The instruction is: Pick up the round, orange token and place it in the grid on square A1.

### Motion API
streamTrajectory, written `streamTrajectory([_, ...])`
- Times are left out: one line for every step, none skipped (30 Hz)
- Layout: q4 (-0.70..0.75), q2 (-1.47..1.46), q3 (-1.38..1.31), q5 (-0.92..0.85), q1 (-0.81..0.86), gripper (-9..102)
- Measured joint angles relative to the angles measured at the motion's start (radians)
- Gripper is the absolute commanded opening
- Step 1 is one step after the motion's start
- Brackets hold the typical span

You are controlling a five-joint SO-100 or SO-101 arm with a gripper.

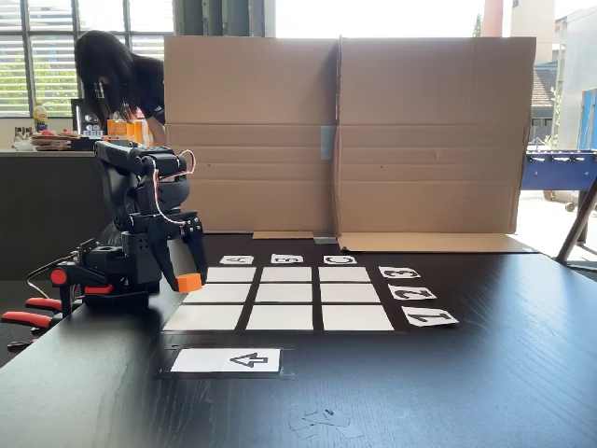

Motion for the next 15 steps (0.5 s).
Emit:
streamTrajectory([-0.012, -0.018, 0.000, 0.000, -0.002, 0])
streamTrajectory([-0.025, -0.038, 0.000, 0.000, -0.002, 0])
streamTrajectory([-0.038, -0.057, 0.000, 0.000, 0.000, 0])
streamTrajectory([-0.051, -0.074, 0.000, 0.000, -0.005, 0])
streamTrajectory([-0.063, -0.092, 0.000, 0.000, -0.014, 0])
streamTrajectory([-0.077, -0.109, 0.000, 0.000, -0.020, 0])
streamTrajectory([-0.091, -0.123, 0.000, 0.000, -0.023, 0])
streamTrajectory([-0.101, -0.141, 0.000, 0.000, -0.023, 0])
streamTrajectory([-0.112, -0.155, 0.000, 0.000, -0.025, 0])
streamTrajectory([-0.123, -0.169, 0.000, 0.000, -0.034, 0])
streamTrajectory([-0.130, -0.183, 0.000, 0.000, -0.046, 0])
streamTrajectory([-0.138, -0.193, 0.000, 0.000, -0.051, 0])
streamTrajectory([-0.147, -0.204, 0.000, 0.000, -0.052, 0])
streamTrajectory([-0.153, -0.215, 0.000, 0.000, -0.052, 0])
streamTrajectory([-0.160, -0.222, 0.000, 0.000, -0.058, 0])
